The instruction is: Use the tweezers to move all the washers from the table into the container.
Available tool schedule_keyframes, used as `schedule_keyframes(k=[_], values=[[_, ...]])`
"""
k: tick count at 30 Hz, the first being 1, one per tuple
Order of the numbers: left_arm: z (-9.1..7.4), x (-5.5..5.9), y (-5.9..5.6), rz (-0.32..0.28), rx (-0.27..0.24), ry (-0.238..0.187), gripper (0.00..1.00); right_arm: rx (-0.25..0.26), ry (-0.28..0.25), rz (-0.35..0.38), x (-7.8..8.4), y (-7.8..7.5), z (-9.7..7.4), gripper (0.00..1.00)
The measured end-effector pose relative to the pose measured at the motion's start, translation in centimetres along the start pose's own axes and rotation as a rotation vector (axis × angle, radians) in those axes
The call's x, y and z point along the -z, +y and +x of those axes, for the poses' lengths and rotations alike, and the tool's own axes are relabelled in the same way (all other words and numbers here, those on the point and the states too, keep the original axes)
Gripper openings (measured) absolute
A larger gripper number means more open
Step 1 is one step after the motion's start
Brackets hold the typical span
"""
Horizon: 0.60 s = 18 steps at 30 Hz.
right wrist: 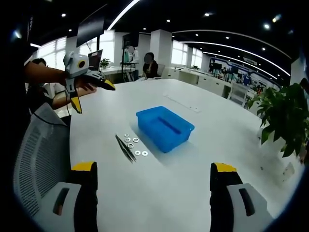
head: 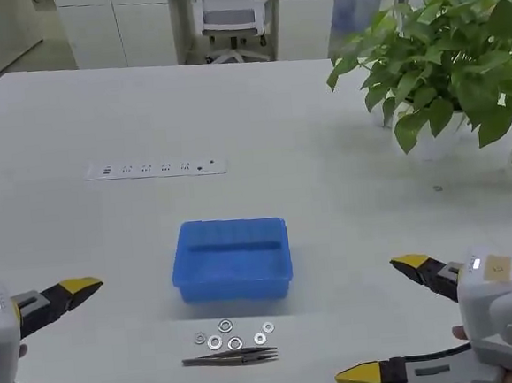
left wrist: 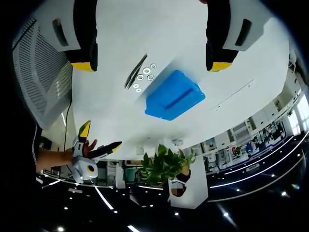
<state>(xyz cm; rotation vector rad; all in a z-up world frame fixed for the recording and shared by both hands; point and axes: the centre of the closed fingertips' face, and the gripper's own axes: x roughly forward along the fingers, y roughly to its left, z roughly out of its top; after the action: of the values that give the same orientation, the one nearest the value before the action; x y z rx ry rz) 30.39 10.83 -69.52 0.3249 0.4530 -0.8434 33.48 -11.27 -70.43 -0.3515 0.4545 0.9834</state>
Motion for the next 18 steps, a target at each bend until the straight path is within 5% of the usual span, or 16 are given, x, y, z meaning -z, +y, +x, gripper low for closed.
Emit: schedule_keyframes(k=[18], values=[[-0.07,-0.03,-0.11,0.006,0.004,0.004,0.99,0.002,0.001,-0.003,0.01,-0.01,-0.08,0.98]])
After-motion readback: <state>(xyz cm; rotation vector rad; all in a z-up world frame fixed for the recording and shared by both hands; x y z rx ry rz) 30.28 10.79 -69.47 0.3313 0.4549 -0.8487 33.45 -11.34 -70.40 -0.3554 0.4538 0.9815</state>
